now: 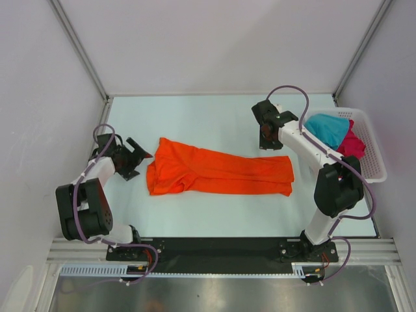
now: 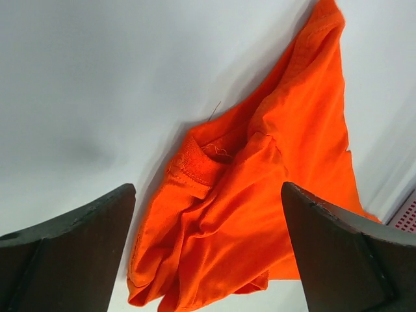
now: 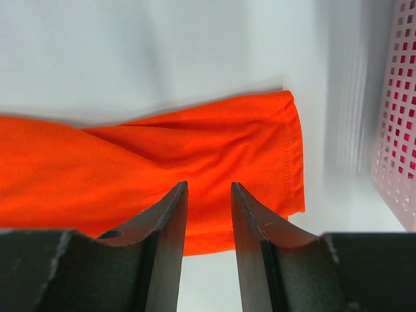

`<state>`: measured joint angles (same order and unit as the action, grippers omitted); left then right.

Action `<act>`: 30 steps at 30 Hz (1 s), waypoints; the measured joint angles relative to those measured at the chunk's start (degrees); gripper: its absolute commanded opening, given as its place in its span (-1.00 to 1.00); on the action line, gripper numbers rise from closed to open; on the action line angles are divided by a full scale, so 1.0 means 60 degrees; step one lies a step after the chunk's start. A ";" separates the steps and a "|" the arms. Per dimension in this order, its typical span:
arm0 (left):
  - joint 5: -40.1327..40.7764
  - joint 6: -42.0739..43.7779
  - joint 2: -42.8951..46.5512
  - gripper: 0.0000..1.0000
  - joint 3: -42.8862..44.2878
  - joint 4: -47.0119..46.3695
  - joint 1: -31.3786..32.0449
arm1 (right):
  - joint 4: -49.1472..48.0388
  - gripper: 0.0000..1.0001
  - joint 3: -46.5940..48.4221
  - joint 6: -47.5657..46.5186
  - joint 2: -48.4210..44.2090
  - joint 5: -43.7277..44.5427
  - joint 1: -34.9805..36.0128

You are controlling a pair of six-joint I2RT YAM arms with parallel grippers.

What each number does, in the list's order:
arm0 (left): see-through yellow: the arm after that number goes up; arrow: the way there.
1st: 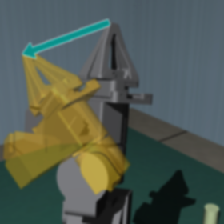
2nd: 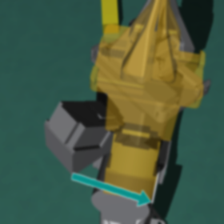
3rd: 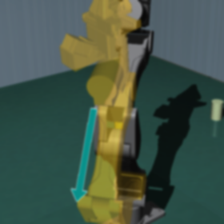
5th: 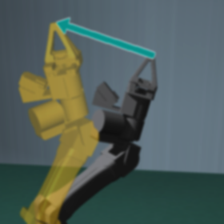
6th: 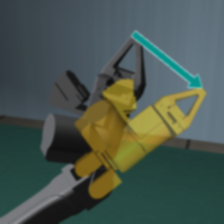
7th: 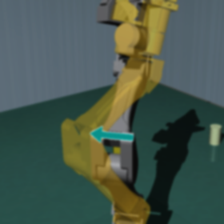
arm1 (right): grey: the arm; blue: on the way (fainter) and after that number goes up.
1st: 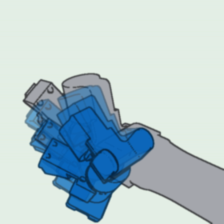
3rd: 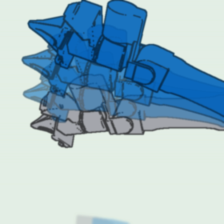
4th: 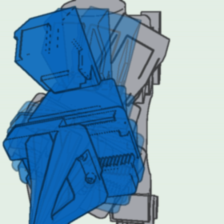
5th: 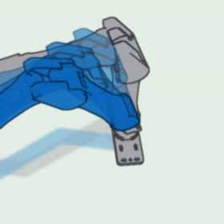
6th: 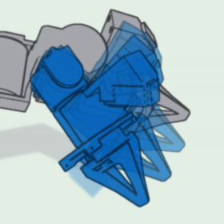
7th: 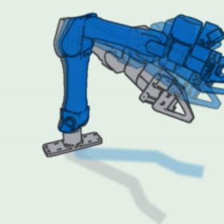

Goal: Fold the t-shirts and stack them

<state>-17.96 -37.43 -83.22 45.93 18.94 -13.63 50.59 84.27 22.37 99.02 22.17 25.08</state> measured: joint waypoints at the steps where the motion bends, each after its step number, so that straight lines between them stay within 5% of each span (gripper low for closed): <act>1: -0.0047 0.0000 -0.0036 0.99 -0.0040 -0.0047 0.0033 | 0.0000 -0.24 0.0000 0.0000 0.0000 0.0000 -0.0004; 14: -0.0554 -0.0335 -0.0911 0.90 -0.0503 -0.1377 0.1151 | 0.0011 -0.24 0.0000 -0.0004 0.0000 0.0004 -0.0004; 17: -0.0703 -0.0535 -0.1009 0.32 -0.0594 -0.1818 0.1322 | 0.0011 -0.24 0.0000 -0.0004 0.0000 0.0004 -0.0004; 18: -0.0714 -0.0565 -0.1031 -0.45 -0.0659 -0.1927 0.1355 | 0.0011 -0.24 0.0000 -0.0007 0.0000 0.0007 -0.0004; 19: -0.0721 -0.0546 -0.1067 -0.66 -0.0754 -0.2004 0.1370 | 0.0011 -0.24 0.0000 -0.0007 0.0000 0.0007 -0.0004; 24: -0.0688 -0.0772 -0.1173 -0.87 -0.1096 -0.1902 0.1402 | 0.0015 -0.24 0.0000 -0.0011 0.0000 0.0011 -0.0029; 30: -0.0495 -0.0739 -0.1228 -0.86 -0.0743 -0.1384 0.1373 | 0.0018 -0.25 0.0000 -0.0022 0.0000 0.0015 -0.0076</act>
<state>-20.93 -41.87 -90.59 41.47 10.63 -5.39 50.70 84.27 22.24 99.02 22.26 24.62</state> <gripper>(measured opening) 0.099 0.378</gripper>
